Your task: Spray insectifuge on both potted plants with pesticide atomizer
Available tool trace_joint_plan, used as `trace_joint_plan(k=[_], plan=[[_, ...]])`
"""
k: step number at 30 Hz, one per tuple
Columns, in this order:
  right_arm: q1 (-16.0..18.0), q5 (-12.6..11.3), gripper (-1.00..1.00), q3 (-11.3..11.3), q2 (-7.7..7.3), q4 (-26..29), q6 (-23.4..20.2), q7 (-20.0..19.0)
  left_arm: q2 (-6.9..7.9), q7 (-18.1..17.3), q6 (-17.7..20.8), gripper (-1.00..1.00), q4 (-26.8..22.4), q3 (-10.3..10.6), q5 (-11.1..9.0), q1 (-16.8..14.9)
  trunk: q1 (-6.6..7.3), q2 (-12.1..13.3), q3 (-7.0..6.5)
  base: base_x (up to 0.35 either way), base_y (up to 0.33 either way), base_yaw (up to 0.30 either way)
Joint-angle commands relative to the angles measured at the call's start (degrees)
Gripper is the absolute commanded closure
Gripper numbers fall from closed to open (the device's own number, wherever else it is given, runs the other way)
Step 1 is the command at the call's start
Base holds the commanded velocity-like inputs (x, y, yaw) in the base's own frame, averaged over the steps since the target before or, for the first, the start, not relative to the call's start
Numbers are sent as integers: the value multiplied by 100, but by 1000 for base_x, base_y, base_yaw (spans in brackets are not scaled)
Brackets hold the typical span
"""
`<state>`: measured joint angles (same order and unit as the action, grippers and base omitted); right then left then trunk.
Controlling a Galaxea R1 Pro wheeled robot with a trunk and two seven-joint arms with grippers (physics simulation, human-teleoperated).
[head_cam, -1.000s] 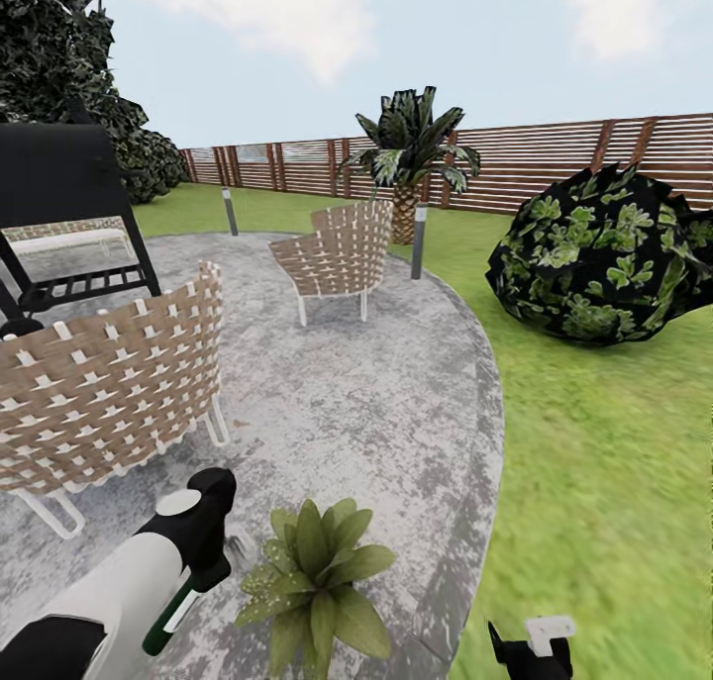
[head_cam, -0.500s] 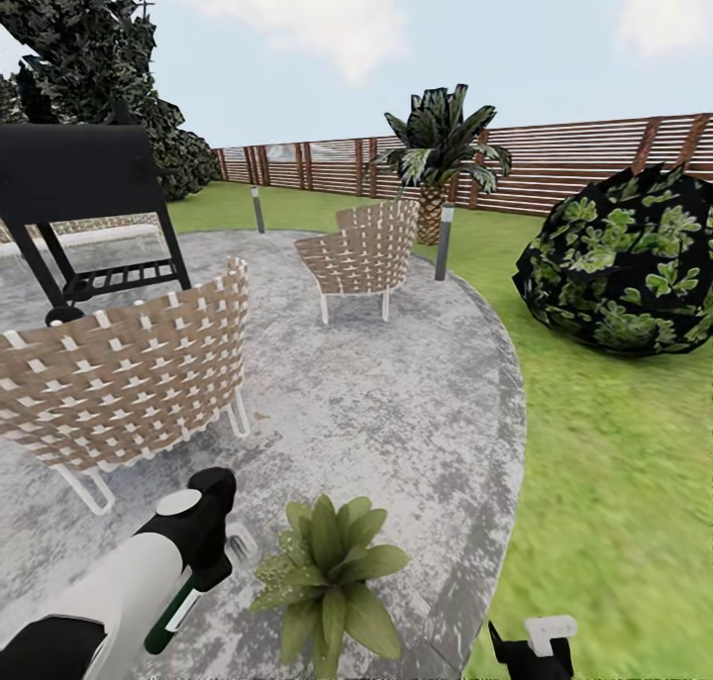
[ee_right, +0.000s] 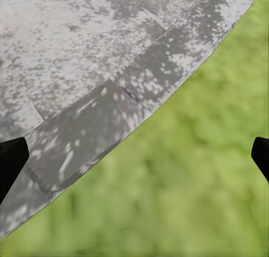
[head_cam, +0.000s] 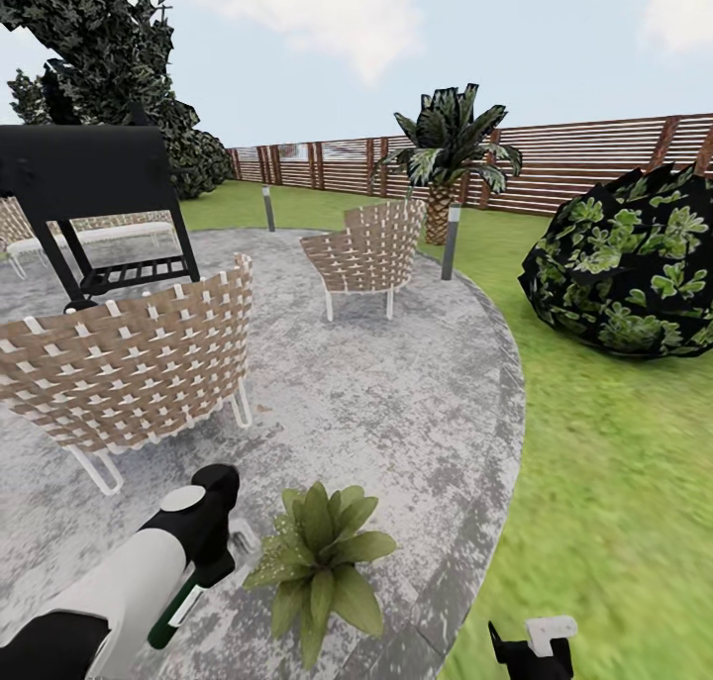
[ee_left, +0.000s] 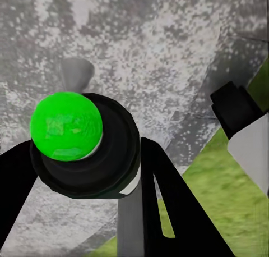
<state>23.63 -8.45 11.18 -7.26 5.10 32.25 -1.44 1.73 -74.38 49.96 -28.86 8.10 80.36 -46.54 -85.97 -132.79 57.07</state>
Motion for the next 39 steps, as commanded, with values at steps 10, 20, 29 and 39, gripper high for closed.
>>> trace_joint_plan(k=[10, 20, 29, 39], plan=[[2, -78, -100, 43, -3, 0, 18, -7, -19, -754, 57, 100, 2, 20, 566, 53, 1, -2, 5, 0, 0, 0], [2, -78, -100, 43, 3, 0, 18, -14, -20, -753, 49, 100, -12, 1, 554, 49, 1, -2, 5, 0, 0, 234], [1, -61, -100, 43, -9, 0, 27, -24, -6, -727, 51, 100, -41, -2, 568, 49, 1, -2, 5, 73, -146, 121], [2, -60, -100, 43, -4, 0, 18, -22, -11, -703, 49, 100, -9, 7, 567, 57, 1, -2, -1, 94, -254, 104]])
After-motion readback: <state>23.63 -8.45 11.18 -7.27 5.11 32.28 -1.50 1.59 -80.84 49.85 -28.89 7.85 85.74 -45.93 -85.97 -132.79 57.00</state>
